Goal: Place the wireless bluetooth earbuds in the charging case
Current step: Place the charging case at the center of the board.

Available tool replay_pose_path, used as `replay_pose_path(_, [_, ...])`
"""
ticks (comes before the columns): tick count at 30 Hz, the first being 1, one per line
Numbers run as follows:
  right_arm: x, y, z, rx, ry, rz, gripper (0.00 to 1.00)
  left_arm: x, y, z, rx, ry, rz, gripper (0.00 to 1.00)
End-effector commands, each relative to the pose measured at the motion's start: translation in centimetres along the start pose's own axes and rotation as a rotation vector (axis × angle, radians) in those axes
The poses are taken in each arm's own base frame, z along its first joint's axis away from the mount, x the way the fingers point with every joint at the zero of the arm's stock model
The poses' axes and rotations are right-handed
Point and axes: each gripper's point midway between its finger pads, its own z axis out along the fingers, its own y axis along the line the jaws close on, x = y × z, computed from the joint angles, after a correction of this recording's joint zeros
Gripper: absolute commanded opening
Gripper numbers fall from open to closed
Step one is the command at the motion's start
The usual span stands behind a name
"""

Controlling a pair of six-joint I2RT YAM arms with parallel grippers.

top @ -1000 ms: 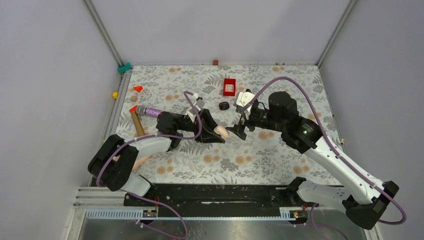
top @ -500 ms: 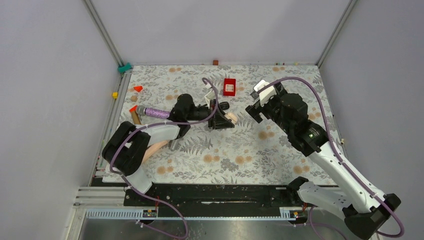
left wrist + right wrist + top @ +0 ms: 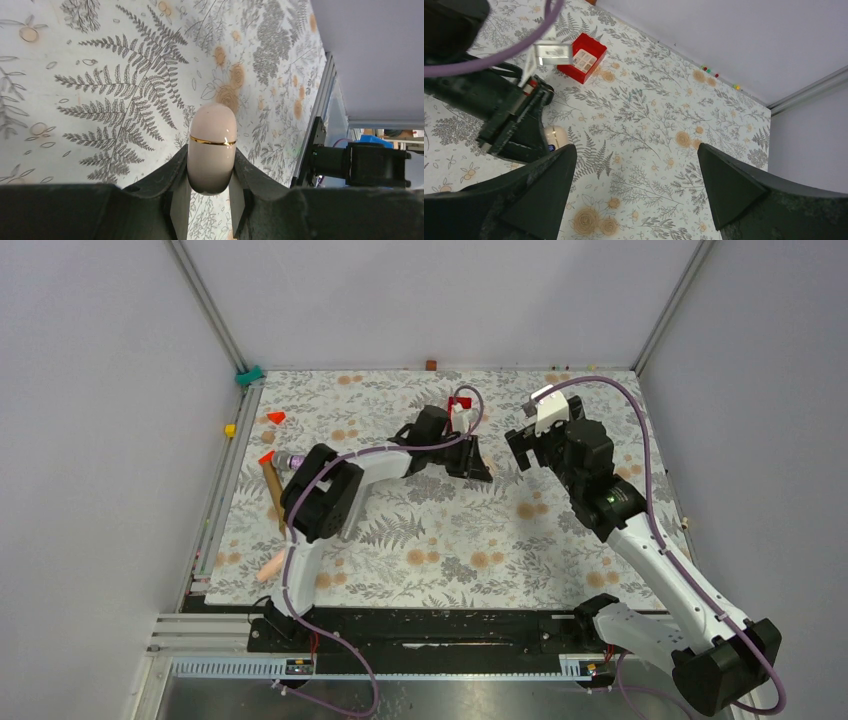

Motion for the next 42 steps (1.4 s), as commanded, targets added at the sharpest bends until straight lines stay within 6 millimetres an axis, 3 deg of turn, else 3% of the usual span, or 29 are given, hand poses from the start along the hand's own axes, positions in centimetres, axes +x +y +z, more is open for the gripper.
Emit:
replay_pose_path(1, [-1.1,-0.3,0.2,0.021,-0.065,0.044,1.0,1.4,0.5,2.0,-0.096,0.104,-0.113,0.0])
replay_pose_path(11, [-0.6,0.3,-0.7,-0.008,-0.087,0.057,1.0,2.6,2.9,5.0,-0.188,0.186,-0.229,0.0])
replay_pose_path(19, [-1.2,0.0,-0.9,0.005,-0.128,0.071,0.99,2.9,3.5,5.9,-0.218,0.207,-0.248,0.3])
replay_pose_path(27, [-1.3,-0.3,-1.0,0.02,-0.132,0.075,1.0,3.4,3.2,5.0,-0.242,0.216,-0.276,0.47])
replay_pose_path(31, [-1.3,-0.4,-1.0,0.027,-0.135,0.077,0.99,3.6,2.9,4.5,-0.249,0.221,-0.288,0.5])
replay_pose_path(32, [-1.3,-0.5,-1.0,0.03,-0.135,0.077,0.99,3.8,2.9,4.3,-0.253,0.226,-0.287,0.53])
replay_pose_path(34, [-1.3,-0.7,-1.1,0.039,-0.137,0.079,0.99,3.8,2.5,3.4,-0.264,0.224,-0.27,0.68])
replay_pose_path(36, [-1.5,-1.1,-1.2,0.049,-0.14,0.08,1.0,3.1,1.2,1.8,-0.258,0.206,-0.211,0.96])
replay_pose_path(39, [-2.2,-1.8,-1.8,0.065,-0.152,0.071,0.99,1.3,-1.0,-1.4,-0.24,0.157,-0.078,0.99])
replay_pose_path(42, [-2.6,-2.2,-2.8,0.063,-0.142,0.066,1.0,-1.5,-2.9,-6.1,-0.208,0.086,0.062,0.98])
